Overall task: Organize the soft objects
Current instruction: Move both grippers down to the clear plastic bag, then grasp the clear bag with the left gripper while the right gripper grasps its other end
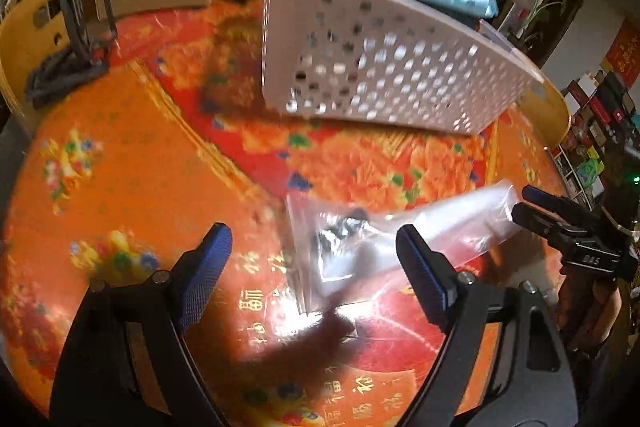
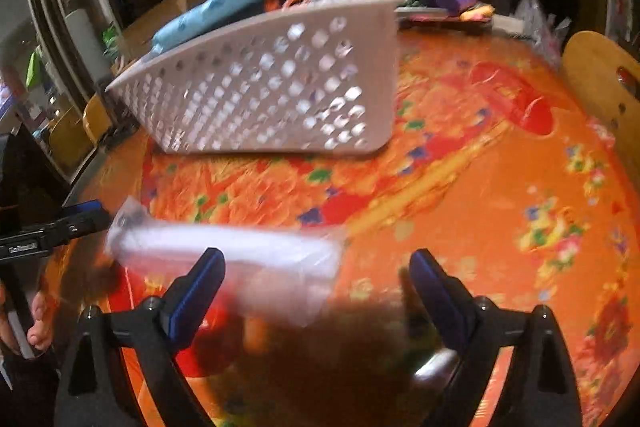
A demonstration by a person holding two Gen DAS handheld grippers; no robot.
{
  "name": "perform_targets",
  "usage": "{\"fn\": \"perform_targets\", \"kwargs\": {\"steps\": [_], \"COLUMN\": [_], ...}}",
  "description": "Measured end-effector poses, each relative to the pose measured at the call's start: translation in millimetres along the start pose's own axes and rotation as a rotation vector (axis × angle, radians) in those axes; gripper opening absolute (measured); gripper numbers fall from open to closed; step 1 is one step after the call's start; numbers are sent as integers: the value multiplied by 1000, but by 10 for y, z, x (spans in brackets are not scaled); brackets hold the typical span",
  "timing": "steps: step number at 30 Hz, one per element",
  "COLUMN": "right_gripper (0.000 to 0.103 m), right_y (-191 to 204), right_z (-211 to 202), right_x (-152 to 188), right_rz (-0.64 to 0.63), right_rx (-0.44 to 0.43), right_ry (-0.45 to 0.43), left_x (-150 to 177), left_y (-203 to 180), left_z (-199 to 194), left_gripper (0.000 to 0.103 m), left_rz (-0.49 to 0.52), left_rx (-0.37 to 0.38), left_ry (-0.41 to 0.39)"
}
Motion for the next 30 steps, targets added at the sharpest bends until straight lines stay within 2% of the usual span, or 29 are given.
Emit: {"fn": "perform_targets", "kwargs": {"steps": [3, 6, 7, 8, 11, 12, 13, 17, 20, 23, 26, 28, 30], "right_gripper": [90, 78, 71, 63, 52, 51, 50, 44, 35, 24, 18, 13, 12], "right_y": [71, 151, 177, 196, 264, 288, 301, 346, 379, 363, 352, 338, 340], "right_z": [73, 129, 158, 162, 173, 179, 178, 196, 199, 188, 164, 158, 138], "right_x": [60, 93, 113, 118, 155, 166, 172, 164, 167, 172, 172, 170, 171], "right_rz": [-15, -40, -52, -69, -117, -133, -140, -171, -186, -176, -170, -163, -157], "right_rx": [-23, -31, -27, -8, 24, 36, 50, 94, 111, 104, 95, 85, 64], "right_ry": [27, 48, 58, 47, 41, 40, 40, 43, 42, 38, 30, 29, 20], "left_x": [8, 16, 10, 14, 40, 47, 55, 88, 83, 71, 57, 50, 46], "left_y": [-21, -78, -95, -125, -234, -275, -316, -430, -414, -360, -302, -267, -253], "left_z": [122, 154, 175, 191, 224, 228, 231, 217, 193, 151, 62, 23, -20], "left_gripper": [82, 82, 82, 82, 82, 79, 69, 45, 39, 30, 20, 17, 16], "left_rz": [14, 45, 52, 68, 114, 131, 149, 199, 188, 166, 144, 133, 127], "left_rx": [-2, -20, -21, -26, -54, -58, -61, -43, -27, -8, 17, 28, 40], "left_ry": [16, 7, 5, 1, -9, -9, -11, -22, -28, -44, -78, -92, -107]}}
Point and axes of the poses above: each gripper's, at about its wrist camera, not at the fingertips, and z roughly the way its jaws point, y to its left, x to its underside, the point moved 2 cm from there along z, roughly the way its jaws point, and after that the axes turned 2 degrees about x, right-handed, at the moved point
